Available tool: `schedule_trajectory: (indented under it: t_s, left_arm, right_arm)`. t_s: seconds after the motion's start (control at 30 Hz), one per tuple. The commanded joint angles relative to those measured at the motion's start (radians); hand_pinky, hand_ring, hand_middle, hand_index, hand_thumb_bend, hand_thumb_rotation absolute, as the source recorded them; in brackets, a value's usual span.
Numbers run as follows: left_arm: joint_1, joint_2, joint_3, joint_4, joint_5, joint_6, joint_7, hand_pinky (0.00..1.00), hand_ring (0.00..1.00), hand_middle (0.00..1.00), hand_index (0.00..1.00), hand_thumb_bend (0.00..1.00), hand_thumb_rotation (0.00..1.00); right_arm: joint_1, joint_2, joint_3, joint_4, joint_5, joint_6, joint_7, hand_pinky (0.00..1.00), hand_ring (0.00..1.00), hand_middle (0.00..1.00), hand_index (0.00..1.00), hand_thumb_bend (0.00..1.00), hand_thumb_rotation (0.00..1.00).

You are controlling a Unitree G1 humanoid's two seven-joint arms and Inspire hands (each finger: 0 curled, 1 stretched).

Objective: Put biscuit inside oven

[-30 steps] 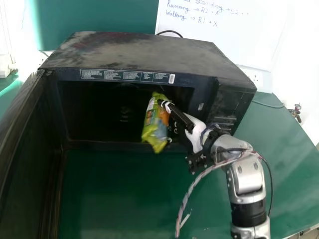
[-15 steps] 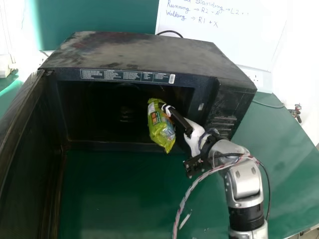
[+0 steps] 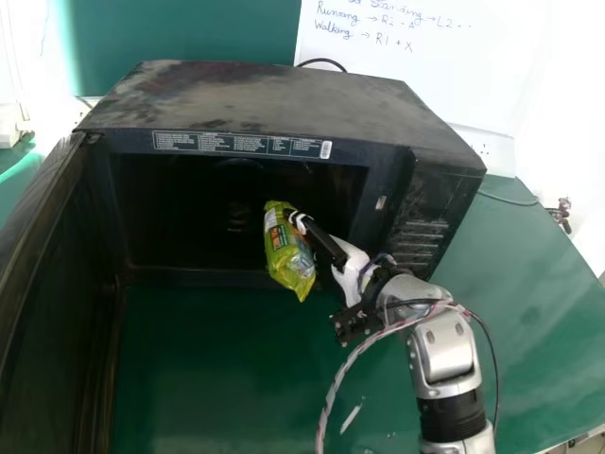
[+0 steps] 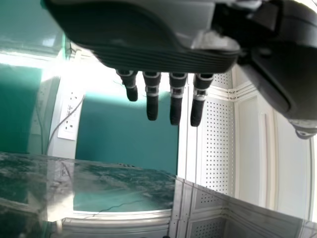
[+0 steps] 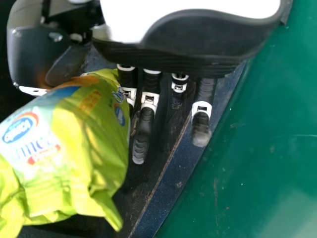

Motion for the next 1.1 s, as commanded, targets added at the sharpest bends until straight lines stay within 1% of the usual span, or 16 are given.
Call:
schedule_trajectory:
  t_s: [0.0,0.07,0.17,0.3,0.5,0.57,0.67,0.73,0.77,0.8,0.87,0.93,0.97,1.0,1.03,1.07]
  left_arm:
    - [0.009,-0.007,-0.012,-0.014,0.0,-0.015,-0.001,0.99,0.93,0.92,0.89,0.96,0.96]
    - [0.01,-0.009,-0.012,-0.012,0.0,-0.017,-0.003,0.98,0.93,0.92,0.89,0.96,0.96]
    - [0.015,-0.013,-0.013,-0.014,0.004,-0.021,-0.003,0.98,0.92,0.92,0.88,0.96,0.96]
    - [0.022,-0.013,-0.015,-0.018,-0.01,-0.023,-0.009,0.99,0.93,0.92,0.88,0.95,0.96]
    - [0.027,-0.015,-0.013,-0.024,-0.002,-0.024,-0.006,0.98,0.93,0.92,0.88,0.95,0.96]
    - [0.029,-0.015,-0.013,-0.026,0.0,-0.023,-0.005,0.98,0.93,0.92,0.89,0.95,0.97]
    - [0.03,-0.018,-0.014,-0.029,-0.001,-0.02,-0.003,0.98,0.92,0.92,0.89,0.95,0.96]
    - [0.03,-0.018,-0.014,-0.029,-0.004,-0.021,-0.005,0.98,0.93,0.92,0.89,0.95,0.96]
    - [0.03,-0.017,-0.013,-0.026,-0.005,-0.023,-0.008,0.99,0.93,0.92,0.89,0.95,0.96]
    - [0.03,-0.017,-0.012,-0.025,-0.004,-0.025,-0.009,0.99,0.93,0.92,0.89,0.95,0.96]
    - [0.03,-0.019,-0.013,-0.026,-0.003,-0.024,-0.007,0.99,0.93,0.92,0.89,0.95,0.96]
    - [0.031,-0.021,-0.013,-0.028,-0.002,-0.024,-0.004,0.98,0.92,0.92,0.88,0.96,0.96]
    - [0.031,-0.023,-0.014,-0.029,-0.003,-0.023,-0.003,0.98,0.92,0.92,0.88,0.96,0.95]
    - [0.032,-0.022,-0.014,-0.03,-0.004,-0.022,-0.004,0.98,0.92,0.92,0.88,0.96,0.95]
    - [0.032,-0.022,-0.013,-0.029,-0.005,-0.022,-0.004,0.98,0.92,0.92,0.88,0.96,0.96]
    - [0.032,-0.022,-0.013,-0.028,-0.005,-0.022,-0.005,0.98,0.92,0.92,0.88,0.96,0.95]
  right_arm:
    - [-0.003,0.018,0.008,0.02,0.002,-0.019,-0.003,0.12,0.22,0.45,0.47,0.53,0.0]
    - [-0.009,0.024,0.013,0.043,0.002,-0.034,0.0,0.13,0.22,0.46,0.47,0.53,0.0]
    - [-0.023,0.038,0.022,0.083,-0.005,-0.057,-0.001,0.12,0.21,0.4,0.48,0.53,0.0]
    - [-0.059,0.058,0.023,0.149,-0.007,-0.076,-0.005,0.11,0.19,0.43,0.47,0.53,0.0]
    - [-0.096,0.068,0.006,0.219,0.004,-0.113,0.005,0.1,0.18,0.39,0.48,0.53,0.0]
    - [-0.107,0.074,-0.004,0.252,0.01,-0.126,0.007,0.1,0.19,0.45,0.49,0.53,0.0]
    - [-0.124,0.084,-0.012,0.304,0.007,-0.146,0.005,0.11,0.2,0.47,0.75,0.57,0.0]
    - [-0.137,0.088,-0.011,0.335,-0.001,-0.159,0.002,0.11,0.19,0.47,0.83,0.57,0.0]
    - [-0.142,0.091,-0.01,0.336,-0.006,-0.16,-0.004,0.11,0.2,0.47,0.82,0.57,0.0]
    - [-0.146,0.093,-0.009,0.34,-0.011,-0.166,-0.009,0.11,0.19,0.47,0.75,0.57,0.0]
    - [-0.151,0.099,-0.015,0.361,-0.015,-0.181,-0.023,0.12,0.19,0.47,0.75,0.57,0.0]
    - [-0.159,0.101,-0.013,0.386,-0.021,-0.204,-0.027,0.11,0.19,0.47,0.8,0.57,0.0]
    - [-0.164,0.098,-0.009,0.397,-0.023,-0.22,-0.016,0.11,0.18,0.47,0.79,0.57,0.0]
    - [-0.172,0.094,-0.005,0.402,-0.022,-0.23,0.001,0.11,0.18,0.47,0.76,0.57,0.0]
    - [-0.179,0.094,-0.004,0.41,-0.022,-0.237,0.01,0.1,0.17,0.47,0.62,0.55,0.0]
    - [-0.188,0.094,-0.004,0.414,-0.023,-0.236,0.015,0.09,0.17,0.47,0.54,0.54,0.0]
